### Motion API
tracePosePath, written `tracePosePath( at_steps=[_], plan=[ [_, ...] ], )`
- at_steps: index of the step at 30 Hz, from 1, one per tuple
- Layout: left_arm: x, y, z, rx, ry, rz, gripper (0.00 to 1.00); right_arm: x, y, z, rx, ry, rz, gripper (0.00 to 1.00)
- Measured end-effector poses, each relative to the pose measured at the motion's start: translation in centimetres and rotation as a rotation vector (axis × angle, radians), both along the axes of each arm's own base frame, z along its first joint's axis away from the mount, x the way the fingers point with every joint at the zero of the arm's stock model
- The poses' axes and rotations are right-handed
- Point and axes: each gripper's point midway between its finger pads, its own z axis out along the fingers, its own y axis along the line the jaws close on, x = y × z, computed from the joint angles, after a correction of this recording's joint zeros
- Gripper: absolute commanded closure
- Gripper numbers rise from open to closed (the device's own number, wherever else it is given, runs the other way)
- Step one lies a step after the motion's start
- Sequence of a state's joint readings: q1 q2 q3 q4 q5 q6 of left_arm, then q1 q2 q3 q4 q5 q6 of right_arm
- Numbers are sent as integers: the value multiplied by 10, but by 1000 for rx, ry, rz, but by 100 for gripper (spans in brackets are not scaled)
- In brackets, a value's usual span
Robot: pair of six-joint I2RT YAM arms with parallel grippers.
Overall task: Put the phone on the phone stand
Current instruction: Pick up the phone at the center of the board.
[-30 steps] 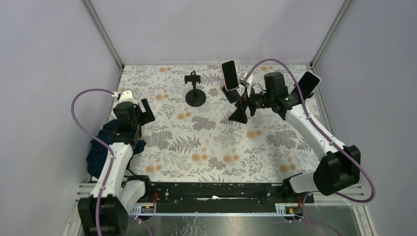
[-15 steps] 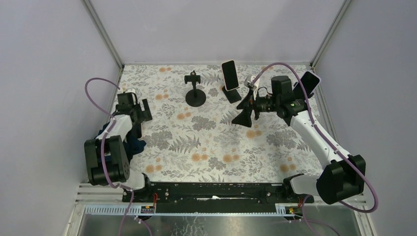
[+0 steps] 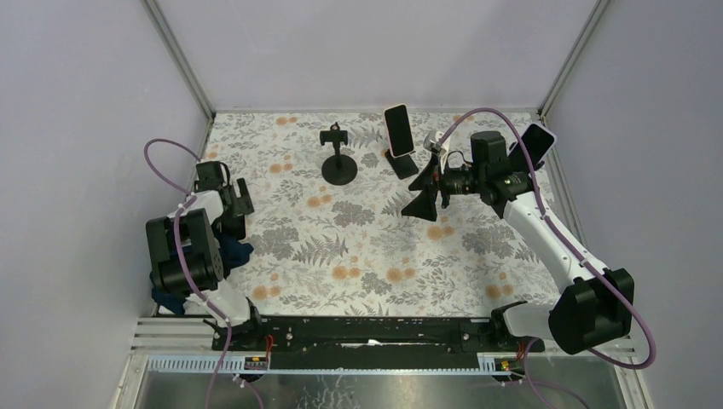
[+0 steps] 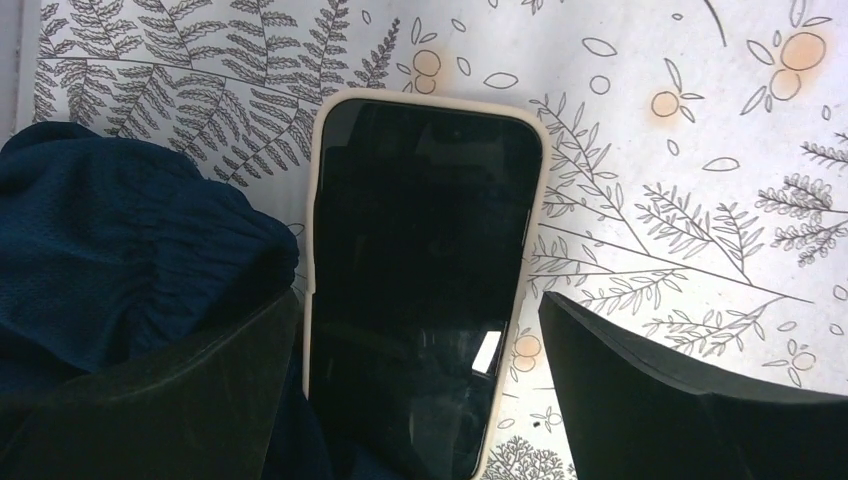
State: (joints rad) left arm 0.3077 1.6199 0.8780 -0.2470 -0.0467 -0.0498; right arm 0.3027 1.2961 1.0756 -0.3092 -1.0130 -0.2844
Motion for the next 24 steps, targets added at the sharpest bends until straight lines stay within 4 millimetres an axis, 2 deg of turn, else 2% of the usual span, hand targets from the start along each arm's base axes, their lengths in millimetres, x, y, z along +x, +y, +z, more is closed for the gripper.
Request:
tracePosePath(
  at_steps=[10, 16, 24],
  plan=[
    [2, 6, -12, -24, 26, 14, 1, 0, 0, 0, 2, 2, 1, 0],
    [7, 6, -13, -60, 18, 7, 16, 0, 0, 0, 2, 2, 2, 0],
    [13, 5, -13, -91, 36, -17, 40, 0, 0, 0, 2, 2, 1, 0]
  ],
)
